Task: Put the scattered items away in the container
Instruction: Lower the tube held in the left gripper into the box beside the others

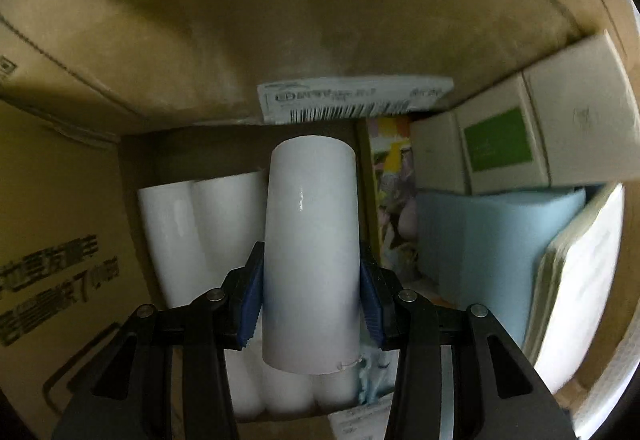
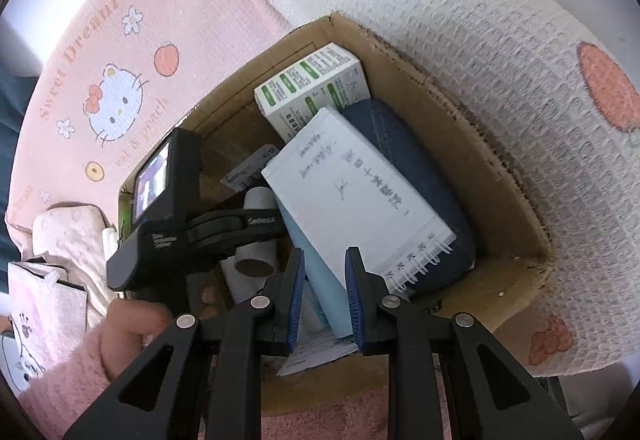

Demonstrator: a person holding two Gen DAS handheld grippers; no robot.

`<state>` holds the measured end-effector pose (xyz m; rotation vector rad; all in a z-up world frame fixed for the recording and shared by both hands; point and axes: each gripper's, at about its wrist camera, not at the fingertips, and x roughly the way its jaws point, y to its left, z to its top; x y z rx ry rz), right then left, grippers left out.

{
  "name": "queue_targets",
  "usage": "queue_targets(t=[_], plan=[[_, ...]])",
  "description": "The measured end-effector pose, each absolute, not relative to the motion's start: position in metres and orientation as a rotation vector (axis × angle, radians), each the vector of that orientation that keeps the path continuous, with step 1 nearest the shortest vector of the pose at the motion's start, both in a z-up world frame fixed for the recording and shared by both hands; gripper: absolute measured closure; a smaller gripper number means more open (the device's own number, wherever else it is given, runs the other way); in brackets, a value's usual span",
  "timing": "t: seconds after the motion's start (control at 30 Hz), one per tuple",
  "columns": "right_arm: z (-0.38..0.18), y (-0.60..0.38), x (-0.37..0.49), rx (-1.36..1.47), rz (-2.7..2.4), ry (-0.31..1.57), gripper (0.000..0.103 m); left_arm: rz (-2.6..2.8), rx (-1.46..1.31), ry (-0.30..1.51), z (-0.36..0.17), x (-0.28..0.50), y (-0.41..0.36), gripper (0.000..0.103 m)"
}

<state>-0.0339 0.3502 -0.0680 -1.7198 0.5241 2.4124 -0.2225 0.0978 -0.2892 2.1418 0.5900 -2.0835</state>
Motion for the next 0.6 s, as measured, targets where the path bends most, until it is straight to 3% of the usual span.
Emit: queue_targets(t=[0.17, 0.6], plan=[[-0.069, 0.352, -0.035, -1.710, 2.395, 0.532, 0.085, -2.058, 2.124, 0.704, -0.297, -0.229, 0.088, 0.057], [-0.072, 0.348, -0.039, -1.736, 2.362, 0.548, 0.085, -1.965, 2.240, 0.720, -0.294, -0.230, 0.086, 0.055]])
